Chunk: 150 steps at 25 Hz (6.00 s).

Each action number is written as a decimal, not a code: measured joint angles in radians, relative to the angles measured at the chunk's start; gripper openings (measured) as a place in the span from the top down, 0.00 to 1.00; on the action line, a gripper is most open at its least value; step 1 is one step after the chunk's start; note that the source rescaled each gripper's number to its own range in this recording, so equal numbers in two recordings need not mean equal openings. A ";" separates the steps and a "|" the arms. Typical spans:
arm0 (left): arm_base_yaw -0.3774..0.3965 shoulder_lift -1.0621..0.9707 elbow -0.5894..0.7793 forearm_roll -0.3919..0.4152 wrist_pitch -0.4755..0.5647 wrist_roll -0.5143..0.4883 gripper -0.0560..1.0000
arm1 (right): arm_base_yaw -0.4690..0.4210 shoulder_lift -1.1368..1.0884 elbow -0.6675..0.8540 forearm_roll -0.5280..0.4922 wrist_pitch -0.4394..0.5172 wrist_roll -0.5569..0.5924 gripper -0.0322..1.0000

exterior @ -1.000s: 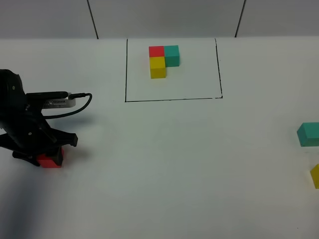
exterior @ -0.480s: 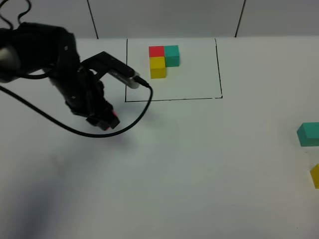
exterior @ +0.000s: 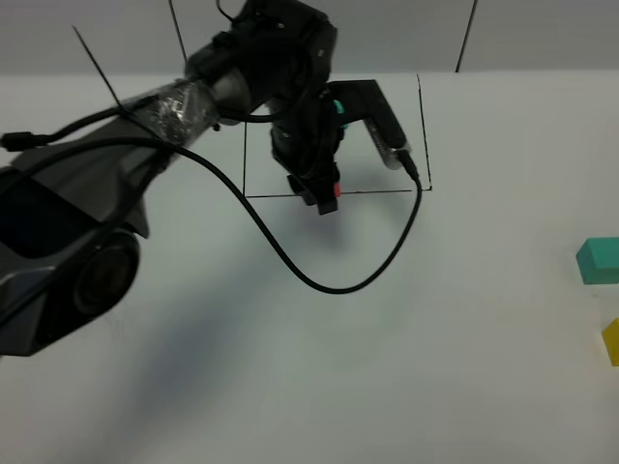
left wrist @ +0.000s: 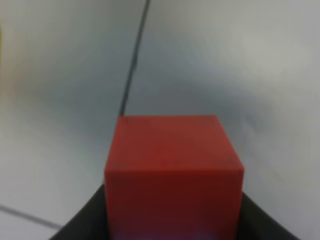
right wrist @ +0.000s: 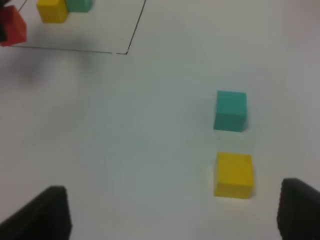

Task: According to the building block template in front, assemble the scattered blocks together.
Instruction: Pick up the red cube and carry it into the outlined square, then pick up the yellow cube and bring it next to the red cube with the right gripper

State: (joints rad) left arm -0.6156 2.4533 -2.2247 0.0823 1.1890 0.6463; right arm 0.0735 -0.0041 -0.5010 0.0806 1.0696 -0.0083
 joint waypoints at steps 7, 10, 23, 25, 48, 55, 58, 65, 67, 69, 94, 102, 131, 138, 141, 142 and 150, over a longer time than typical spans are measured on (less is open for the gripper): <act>-0.065 0.106 -0.125 0.015 0.000 0.127 0.94 | 0.000 0.000 0.000 0.000 0.000 0.000 0.29; -0.068 0.114 -0.129 0.028 0.000 0.142 0.94 | 0.000 0.000 0.000 0.000 0.000 0.000 0.29; -0.068 0.153 -0.130 0.031 0.000 0.142 0.94 | 0.000 0.000 0.000 0.000 0.000 0.000 0.29; -0.068 0.153 -0.130 0.031 0.000 0.142 0.94 | 0.000 0.000 0.000 0.000 0.000 0.000 0.29; -0.061 0.153 -0.130 -0.009 0.000 0.203 0.94 | 0.000 0.000 0.000 0.000 0.000 0.000 0.29; -0.061 0.156 -0.130 -0.015 0.000 0.203 0.46 | 0.000 0.000 0.000 0.000 0.000 0.000 0.29; -0.061 0.149 -0.130 -0.015 0.000 0.203 0.22 | 0.000 0.000 0.000 0.000 0.000 0.000 0.29; -0.061 0.030 -0.130 -0.015 0.001 0.128 0.05 | 0.000 0.000 0.000 0.000 0.000 -0.001 0.29; -0.052 -0.009 -0.130 -0.015 0.002 0.042 0.05 | 0.000 0.000 0.000 0.000 0.000 0.000 0.29; -0.025 -0.047 -0.130 -0.011 0.002 -0.075 0.05 | 0.000 0.000 0.000 0.000 0.000 0.000 0.29; 0.529 -1.374 1.150 -0.023 -0.027 -0.597 0.06 | 0.000 0.000 0.000 0.000 0.000 0.000 0.29; 0.529 -1.866 1.494 -0.061 -0.045 -0.660 0.08 | 0.000 0.000 0.000 0.000 0.000 0.000 0.29; 0.529 -2.459 1.718 -0.149 -0.106 -0.604 0.37 | 0.000 0.000 0.000 0.000 0.000 0.000 0.29; 0.529 -2.459 1.718 -0.145 -0.106 -0.626 0.40 | 0.000 0.000 0.000 0.000 0.000 0.000 0.29; 0.529 -2.459 1.718 -0.141 -0.106 -0.632 0.40 | 0.000 0.000 0.000 0.000 0.000 0.000 0.29; 0.529 -2.459 1.718 -0.140 -0.106 -0.633 0.40 | 0.000 0.000 0.000 0.000 0.000 0.000 0.29; 0.529 -2.460 1.718 -0.139 -0.106 -0.634 0.40 | 0.000 0.000 0.000 0.000 0.000 0.000 0.29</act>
State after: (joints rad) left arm -0.0862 -0.0062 -0.5070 -0.0563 1.0832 0.0121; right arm 0.0735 -0.0041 -0.5010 0.0806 1.0696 -0.0083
